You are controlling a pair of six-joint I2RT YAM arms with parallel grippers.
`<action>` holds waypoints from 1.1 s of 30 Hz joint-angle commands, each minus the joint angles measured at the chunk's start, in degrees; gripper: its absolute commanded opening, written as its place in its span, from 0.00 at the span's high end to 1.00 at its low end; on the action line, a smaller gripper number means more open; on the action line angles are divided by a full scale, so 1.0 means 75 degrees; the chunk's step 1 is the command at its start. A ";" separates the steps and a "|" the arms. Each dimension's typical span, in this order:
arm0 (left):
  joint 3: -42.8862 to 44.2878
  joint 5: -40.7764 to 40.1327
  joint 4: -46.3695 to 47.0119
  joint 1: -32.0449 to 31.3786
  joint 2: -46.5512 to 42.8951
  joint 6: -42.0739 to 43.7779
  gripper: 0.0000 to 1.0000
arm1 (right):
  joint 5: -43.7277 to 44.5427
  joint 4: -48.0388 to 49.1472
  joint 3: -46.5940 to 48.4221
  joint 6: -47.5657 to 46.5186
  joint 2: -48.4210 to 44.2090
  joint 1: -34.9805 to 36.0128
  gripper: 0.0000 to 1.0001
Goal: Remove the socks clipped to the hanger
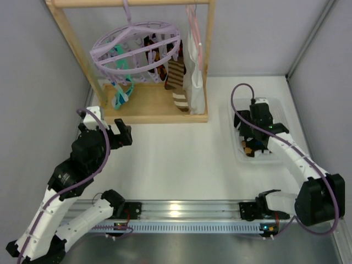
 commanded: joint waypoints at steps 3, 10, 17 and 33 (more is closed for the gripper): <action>-0.0754 -0.1450 0.0237 -0.0005 -0.0703 -0.0118 0.02 | -0.0561 0.0181 0.0696 0.0057 -0.0206 -0.0179 0.07; -0.1318 -0.2049 0.0249 0.0006 -0.1149 -0.0622 0.02 | -0.0247 0.0052 0.1305 0.0104 -0.1917 0.0417 0.01; -0.1494 -0.2166 0.0237 -0.0005 -0.1337 -0.0763 0.02 | -0.4013 0.1970 0.0522 0.0080 -0.2236 0.1226 0.03; -0.1565 -0.2190 0.0249 0.0006 -0.1267 -0.0833 0.02 | -0.2214 0.6121 0.1210 -0.0470 0.0973 0.4555 0.10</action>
